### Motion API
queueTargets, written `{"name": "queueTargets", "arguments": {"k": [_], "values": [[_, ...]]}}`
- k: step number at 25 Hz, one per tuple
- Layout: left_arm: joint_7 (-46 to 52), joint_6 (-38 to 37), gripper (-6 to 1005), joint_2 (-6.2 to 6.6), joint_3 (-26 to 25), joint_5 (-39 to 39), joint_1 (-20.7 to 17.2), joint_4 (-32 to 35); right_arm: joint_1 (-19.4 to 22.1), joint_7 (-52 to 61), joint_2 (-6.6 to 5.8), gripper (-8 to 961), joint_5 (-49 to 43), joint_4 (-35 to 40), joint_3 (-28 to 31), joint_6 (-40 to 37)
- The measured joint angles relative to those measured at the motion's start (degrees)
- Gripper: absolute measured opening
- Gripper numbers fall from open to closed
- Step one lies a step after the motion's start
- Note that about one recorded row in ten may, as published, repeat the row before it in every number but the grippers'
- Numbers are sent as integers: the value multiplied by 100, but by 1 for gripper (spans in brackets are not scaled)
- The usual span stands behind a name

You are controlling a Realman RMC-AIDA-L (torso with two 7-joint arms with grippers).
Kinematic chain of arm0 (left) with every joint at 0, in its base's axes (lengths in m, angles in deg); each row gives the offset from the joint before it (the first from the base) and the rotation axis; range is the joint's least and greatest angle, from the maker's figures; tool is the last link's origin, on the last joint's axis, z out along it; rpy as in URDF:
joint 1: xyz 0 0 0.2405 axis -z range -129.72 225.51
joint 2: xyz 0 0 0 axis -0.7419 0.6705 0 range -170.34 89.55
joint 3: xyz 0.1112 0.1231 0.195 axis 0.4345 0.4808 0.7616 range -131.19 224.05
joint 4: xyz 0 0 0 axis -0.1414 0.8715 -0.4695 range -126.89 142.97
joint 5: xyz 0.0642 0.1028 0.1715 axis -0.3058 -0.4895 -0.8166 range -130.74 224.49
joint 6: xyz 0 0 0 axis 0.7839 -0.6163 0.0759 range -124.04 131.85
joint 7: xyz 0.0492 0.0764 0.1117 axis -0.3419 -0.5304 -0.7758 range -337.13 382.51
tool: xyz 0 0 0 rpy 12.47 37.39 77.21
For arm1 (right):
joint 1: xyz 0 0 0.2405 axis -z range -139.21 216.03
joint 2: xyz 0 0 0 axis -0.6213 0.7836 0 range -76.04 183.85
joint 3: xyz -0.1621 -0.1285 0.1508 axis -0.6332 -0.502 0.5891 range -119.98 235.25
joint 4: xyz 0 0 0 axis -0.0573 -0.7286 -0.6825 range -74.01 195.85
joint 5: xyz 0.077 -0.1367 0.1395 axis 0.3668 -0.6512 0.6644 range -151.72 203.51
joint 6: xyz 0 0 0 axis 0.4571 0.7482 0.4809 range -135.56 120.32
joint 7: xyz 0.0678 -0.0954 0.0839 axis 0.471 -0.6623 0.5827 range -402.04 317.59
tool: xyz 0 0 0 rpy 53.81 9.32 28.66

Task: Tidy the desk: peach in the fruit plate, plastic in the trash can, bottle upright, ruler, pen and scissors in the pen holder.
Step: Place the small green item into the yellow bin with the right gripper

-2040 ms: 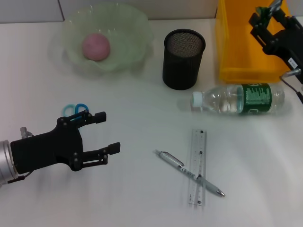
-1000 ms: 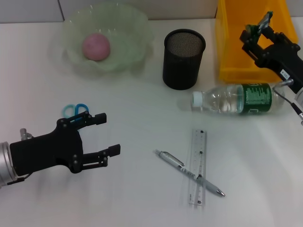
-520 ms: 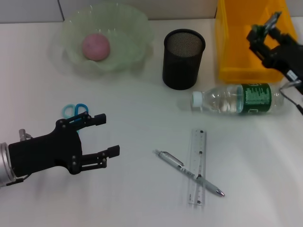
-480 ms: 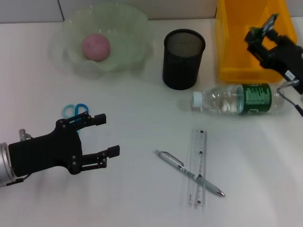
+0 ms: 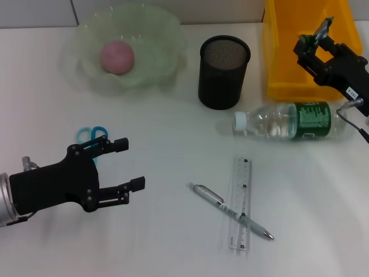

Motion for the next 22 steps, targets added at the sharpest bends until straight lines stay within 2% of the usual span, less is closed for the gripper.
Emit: {"name": "queueTargets", "arguments": {"k": [4,7,11,16,20,21,22], "values": [[-3,9,845,2,0,0,4,2,56,156,-39,689,-11,32,-1,-278],[-4,14,845,2,0,0,11,2,80,211,-43,689,-177,234,-2,72],[-4,12,845,7,0,0,8,0,83,383,-95,688,-393,230,110,-32],[-4,35,845,-5,0,0,7,20,330,20,17,688,-602,583,338,24],[-4,42,845,-9,0,0,12,11,356,67,-50,687,-1122,633,570,-340],[-4,43,845,-10,0,0,9,18,369,186,-82,687,-1359,709,728,-375],[-4,42,845,-10,0,0,7,20,376,693,-158,684,-1979,912,1045,-408]]}}
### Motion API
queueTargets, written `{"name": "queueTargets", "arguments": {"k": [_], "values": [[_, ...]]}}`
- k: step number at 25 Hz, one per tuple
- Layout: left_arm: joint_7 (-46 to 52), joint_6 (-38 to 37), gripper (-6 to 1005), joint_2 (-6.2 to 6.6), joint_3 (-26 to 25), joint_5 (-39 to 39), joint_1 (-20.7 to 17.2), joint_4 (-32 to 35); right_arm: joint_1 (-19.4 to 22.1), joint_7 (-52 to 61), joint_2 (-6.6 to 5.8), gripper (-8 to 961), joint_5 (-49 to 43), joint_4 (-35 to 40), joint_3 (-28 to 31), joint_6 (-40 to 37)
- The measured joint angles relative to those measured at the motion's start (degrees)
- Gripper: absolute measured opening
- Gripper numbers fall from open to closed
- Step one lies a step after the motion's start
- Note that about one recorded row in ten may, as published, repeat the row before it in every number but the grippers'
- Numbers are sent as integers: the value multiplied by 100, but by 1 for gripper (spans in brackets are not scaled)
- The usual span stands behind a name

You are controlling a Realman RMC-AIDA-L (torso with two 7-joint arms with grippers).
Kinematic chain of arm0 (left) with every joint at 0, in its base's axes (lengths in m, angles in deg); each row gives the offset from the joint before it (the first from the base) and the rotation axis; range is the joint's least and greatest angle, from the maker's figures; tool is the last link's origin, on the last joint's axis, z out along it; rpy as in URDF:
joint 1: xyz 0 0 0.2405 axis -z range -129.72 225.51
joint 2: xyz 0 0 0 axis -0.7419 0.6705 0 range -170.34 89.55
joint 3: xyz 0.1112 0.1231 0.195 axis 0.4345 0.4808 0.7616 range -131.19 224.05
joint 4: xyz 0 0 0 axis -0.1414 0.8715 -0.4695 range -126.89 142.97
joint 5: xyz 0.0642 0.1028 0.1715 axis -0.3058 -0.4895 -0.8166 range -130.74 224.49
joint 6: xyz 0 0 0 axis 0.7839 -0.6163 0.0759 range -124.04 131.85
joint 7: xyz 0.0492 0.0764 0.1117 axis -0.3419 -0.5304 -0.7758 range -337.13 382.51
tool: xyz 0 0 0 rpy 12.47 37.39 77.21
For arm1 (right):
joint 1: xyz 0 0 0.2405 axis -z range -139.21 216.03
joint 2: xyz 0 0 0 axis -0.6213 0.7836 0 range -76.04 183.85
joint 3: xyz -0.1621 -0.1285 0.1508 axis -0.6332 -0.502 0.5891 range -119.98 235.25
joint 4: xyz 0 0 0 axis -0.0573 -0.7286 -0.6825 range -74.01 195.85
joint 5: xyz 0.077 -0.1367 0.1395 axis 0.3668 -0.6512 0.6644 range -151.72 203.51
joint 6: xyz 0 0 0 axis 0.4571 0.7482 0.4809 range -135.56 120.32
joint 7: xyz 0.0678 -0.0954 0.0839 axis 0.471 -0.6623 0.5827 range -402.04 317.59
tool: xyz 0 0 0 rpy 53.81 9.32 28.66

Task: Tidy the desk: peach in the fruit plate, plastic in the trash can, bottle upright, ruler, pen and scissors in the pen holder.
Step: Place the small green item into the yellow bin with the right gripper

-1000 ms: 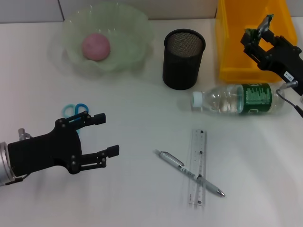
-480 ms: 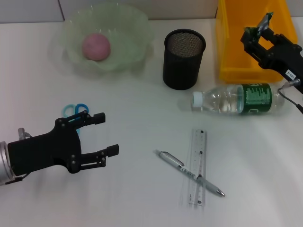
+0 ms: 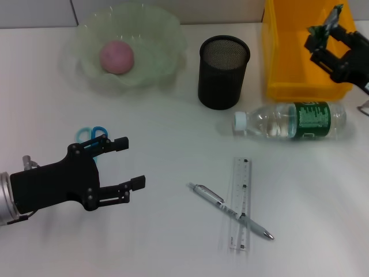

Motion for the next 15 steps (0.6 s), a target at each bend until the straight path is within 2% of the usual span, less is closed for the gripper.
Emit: {"name": "queueTargets", "arguments": {"k": [1,2,3,4,5,6,9,10,12,15], "values": [[0,-7,845,6,0,0,-2,1,0,380,-49,681,-379,139,195,-25],[0,-11,845,6,0,0,-1,2,-12,1112,-127,678,-1203,436,618,-106],[0,-11,845,6,0,0,-1,2,-12,1112,-127,674,-1203,436,618,-106],[0,-16,845,-1,0,-1,4,2,-37,1935,-176,671,-2155,815,1071,-199],[0,-16,845,-1,0,-1,4,2,-37,1935,-176,668,-2155,815,1071,-199],[0,-17,845,-3,0,0,5,2,-50,2272,-190,665,-2524,968,1210,-224],[0,-25,845,-5,0,-1,10,2,-234,3829,-273,656,-4257,1728,1768,-394],[0,-25,845,-5,0,-1,10,2,-234,3829,-273,653,-4257,1728,1768,-394],[0,-32,845,-7,0,-1,23,2,-495,4596,-341,646,-5171,2010,2098,-697],[0,-37,845,-11,0,-1,29,2,-702,5004,-411,637,-5609,2114,2190,-904]]}}
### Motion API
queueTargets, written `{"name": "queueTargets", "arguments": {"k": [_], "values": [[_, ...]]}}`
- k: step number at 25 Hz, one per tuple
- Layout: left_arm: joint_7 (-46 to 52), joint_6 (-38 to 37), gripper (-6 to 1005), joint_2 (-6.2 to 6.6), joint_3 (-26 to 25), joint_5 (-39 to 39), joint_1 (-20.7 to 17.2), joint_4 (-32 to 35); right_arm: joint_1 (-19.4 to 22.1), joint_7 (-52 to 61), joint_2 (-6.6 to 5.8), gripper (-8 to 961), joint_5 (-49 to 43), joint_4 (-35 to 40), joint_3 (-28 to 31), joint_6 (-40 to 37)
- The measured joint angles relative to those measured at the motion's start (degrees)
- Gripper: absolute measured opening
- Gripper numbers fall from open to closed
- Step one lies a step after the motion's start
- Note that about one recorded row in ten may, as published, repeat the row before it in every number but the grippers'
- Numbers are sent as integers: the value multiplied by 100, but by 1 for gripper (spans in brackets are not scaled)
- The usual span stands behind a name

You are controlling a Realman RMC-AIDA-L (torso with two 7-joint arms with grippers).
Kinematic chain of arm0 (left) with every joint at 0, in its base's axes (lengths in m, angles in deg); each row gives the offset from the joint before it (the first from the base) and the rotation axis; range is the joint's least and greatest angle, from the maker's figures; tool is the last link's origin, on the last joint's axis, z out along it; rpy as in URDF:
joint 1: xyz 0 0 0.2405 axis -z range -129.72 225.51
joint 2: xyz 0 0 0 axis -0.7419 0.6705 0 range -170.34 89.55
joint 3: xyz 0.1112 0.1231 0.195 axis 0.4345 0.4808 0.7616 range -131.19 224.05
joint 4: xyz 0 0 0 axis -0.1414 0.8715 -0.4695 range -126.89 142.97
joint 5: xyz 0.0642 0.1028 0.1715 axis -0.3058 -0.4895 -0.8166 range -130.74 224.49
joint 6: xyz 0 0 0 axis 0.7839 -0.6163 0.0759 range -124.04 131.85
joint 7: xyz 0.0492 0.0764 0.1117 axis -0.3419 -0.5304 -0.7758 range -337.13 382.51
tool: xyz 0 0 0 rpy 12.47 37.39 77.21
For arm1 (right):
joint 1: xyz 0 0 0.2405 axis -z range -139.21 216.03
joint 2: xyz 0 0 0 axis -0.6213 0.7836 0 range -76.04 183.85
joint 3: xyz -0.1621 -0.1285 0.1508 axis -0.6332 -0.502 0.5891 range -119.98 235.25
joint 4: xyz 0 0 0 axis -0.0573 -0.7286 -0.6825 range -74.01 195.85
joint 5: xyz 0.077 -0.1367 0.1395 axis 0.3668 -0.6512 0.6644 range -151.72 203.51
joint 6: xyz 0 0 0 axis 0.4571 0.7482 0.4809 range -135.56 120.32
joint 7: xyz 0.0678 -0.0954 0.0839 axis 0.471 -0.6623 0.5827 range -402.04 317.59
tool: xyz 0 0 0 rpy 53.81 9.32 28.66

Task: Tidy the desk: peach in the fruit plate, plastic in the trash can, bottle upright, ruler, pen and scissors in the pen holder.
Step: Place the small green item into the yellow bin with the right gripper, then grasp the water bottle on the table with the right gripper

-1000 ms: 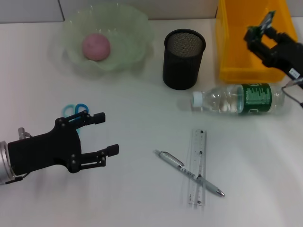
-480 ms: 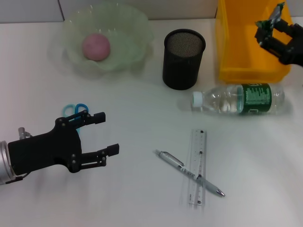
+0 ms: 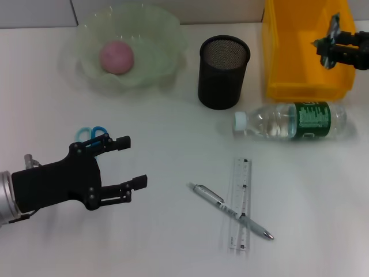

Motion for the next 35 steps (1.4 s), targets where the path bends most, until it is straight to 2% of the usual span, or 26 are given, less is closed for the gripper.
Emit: {"name": "queueTargets", "arguments": {"k": [4,7,8,10,16,19,23,28,29,30,32,33,34,35], "values": [[0,-1,845,-6,0,1,10,0,-365,643,-123,624,-649,208,98,-284],[0,-1,845,-9,0,1,15,0,-517,1018,-132,615,-1048,378,114,-300],[0,5,845,-14,0,1,16,0,-696,1512,-137,612,-1552,579,159,-274],[0,11,845,-16,0,3,17,0,-841,1789,-149,606,-1900,707,208,-318],[0,12,845,-24,-7,39,2,0,-1245,2213,-227,587,-2621,1018,250,-538],[-4,22,845,-34,-11,42,-6,0,-1267,2222,-225,475,-2624,1039,252,-534],[-13,26,845,-38,-17,43,-10,0,-1244,2182,-167,326,-2621,1117,255,-506],[-60,22,845,-56,-88,20,16,0,-1217,2155,-119,335,-2621,1133,253,-515],[-62,20,845,-56,-88,19,21,0,-1166,2106,-63,337,-2616,1165,260,-493],[-62,18,845,-57,-88,18,23,0,-1166,2106,-63,338,-2616,1165,260,-493],[-62,13,845,-57,-88,18,26,0,-1065,1924,54,342,-2551,1195,288,-448],[-62,5,845,-56,-88,16,28,0,-1015,1790,118,375,-2488,1216,316,-398],[-62,2,845,-56,-88,15,29,0,-828,1325,346,408,-2224,1289,395,-204],[-62,1,845,-55,-88,10,29,0,-828,1325,346,440,-2224,1289,395,-204]]}}
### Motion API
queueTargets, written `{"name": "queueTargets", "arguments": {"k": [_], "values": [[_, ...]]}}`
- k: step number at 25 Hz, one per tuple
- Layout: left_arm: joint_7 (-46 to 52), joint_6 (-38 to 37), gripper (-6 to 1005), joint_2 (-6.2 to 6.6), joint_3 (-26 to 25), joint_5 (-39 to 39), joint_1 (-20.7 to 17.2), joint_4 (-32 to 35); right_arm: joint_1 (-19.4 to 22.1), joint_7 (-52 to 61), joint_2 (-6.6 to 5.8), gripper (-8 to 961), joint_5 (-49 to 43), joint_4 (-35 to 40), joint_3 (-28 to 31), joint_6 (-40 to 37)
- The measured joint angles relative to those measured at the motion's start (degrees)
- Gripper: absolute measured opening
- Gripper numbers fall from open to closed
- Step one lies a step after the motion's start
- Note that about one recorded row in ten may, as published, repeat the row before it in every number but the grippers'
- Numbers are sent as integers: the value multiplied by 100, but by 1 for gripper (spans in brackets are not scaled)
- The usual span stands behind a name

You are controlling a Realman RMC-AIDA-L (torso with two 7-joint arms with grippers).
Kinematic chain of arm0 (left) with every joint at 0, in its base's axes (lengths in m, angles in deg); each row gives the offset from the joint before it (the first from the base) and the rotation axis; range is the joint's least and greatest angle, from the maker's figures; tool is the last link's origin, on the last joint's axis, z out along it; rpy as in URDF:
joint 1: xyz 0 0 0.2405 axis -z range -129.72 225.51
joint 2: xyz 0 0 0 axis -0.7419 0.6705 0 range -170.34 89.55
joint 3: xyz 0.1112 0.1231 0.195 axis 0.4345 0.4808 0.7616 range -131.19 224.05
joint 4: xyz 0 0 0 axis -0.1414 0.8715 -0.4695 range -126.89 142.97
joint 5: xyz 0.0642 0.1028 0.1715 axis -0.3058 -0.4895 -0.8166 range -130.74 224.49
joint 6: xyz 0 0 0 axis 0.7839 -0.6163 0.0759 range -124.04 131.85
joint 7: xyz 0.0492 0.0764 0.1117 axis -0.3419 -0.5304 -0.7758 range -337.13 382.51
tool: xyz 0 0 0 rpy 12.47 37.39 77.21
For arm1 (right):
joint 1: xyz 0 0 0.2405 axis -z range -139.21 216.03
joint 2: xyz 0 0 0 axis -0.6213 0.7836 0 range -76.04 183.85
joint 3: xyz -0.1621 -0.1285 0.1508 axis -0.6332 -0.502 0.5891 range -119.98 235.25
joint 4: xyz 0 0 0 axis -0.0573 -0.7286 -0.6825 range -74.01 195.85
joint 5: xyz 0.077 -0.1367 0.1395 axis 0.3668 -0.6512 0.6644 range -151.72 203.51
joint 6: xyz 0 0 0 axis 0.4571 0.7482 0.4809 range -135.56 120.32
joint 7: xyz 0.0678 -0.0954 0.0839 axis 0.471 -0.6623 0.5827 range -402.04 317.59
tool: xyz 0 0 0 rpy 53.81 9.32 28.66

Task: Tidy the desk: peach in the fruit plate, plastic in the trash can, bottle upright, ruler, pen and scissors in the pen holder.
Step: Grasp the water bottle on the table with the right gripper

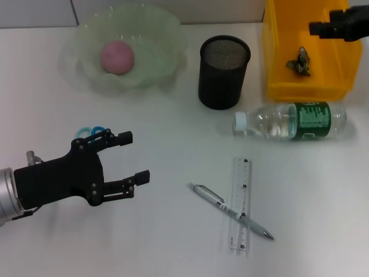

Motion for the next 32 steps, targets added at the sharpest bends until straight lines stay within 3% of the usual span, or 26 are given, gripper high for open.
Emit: {"name": "queueTargets", "arguments": {"k": [3,4,5,7,19,32], "values": [[0,-1,845,0,0,-2,0,0,370,-884,247,550,733,6,26,364],[0,-7,845,-6,0,-6,7,0,560,-1367,258,593,1394,-208,-18,445],[0,-11,845,-5,0,-7,8,0,560,-1367,258,637,1394,-208,-18,445],[0,-23,845,-7,0,-8,8,0,714,-1969,230,724,2249,-730,14,440],[5,-47,845,-32,0,-10,-1,-32,1040,-3877,243,759,3871,-2258,67,303],[2,2,845,-103,-1,18,6,-4,1059,-6066,240,762,5563,-4018,81,136]]}}
